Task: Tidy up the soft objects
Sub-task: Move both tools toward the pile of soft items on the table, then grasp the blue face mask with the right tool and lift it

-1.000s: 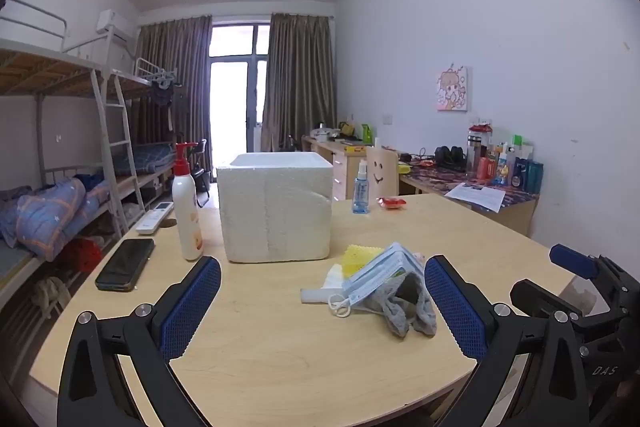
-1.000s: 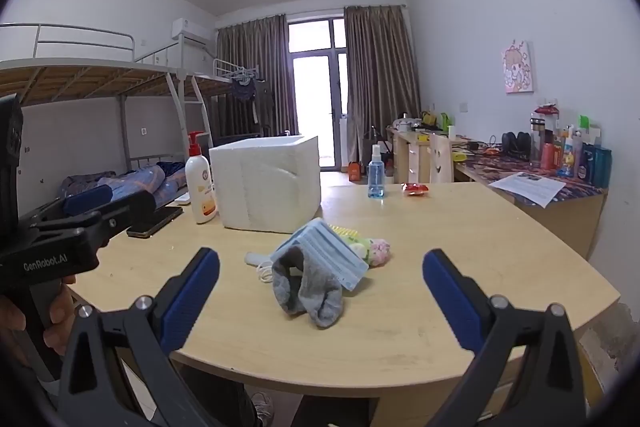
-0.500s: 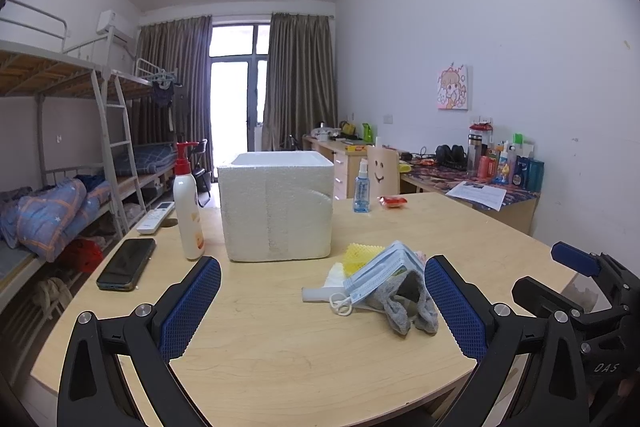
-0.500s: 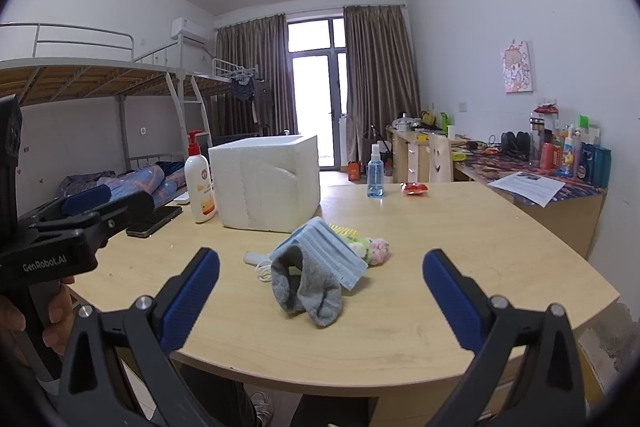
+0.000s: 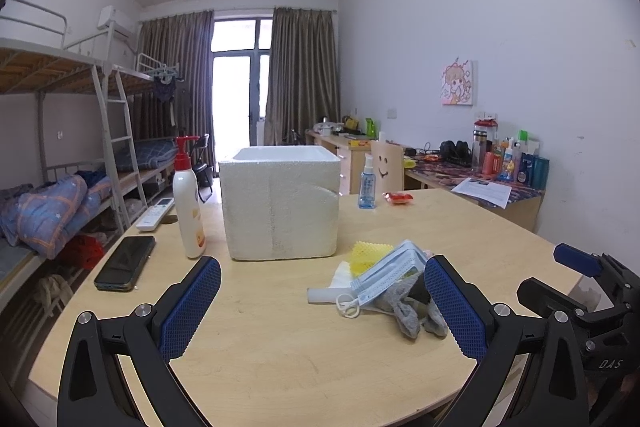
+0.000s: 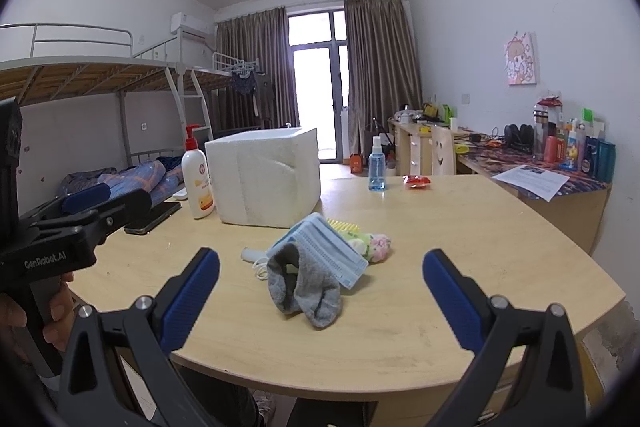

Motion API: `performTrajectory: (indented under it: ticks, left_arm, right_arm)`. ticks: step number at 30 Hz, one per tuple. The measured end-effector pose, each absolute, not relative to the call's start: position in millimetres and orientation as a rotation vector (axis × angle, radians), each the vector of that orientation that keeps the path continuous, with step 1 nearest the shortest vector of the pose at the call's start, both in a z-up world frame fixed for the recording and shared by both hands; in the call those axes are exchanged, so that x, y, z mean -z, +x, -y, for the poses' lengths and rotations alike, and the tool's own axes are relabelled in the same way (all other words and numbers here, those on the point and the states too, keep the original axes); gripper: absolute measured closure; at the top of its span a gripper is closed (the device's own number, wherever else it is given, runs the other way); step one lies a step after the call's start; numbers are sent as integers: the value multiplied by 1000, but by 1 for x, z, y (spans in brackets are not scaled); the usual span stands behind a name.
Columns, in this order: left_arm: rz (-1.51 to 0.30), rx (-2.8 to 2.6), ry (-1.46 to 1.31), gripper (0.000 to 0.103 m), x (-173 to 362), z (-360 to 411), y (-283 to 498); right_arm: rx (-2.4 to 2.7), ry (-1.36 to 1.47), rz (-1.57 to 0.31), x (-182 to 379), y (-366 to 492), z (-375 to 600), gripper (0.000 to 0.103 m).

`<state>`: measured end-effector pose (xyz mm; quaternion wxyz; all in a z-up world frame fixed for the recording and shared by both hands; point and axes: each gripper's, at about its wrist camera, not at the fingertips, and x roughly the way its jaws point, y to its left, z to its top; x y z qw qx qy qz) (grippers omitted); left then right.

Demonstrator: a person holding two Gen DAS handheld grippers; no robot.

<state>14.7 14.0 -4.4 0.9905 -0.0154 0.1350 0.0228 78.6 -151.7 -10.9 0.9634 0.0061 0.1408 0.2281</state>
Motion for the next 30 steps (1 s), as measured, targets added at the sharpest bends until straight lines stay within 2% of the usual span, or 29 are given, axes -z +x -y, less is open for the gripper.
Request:
performTrajectory:
  ticks: [30]
  left_arm:
    - [-428, -38, -38, 1, 25, -29, 96]
  right_arm:
    - [-470, -23, -450, 22, 153, 135, 0]
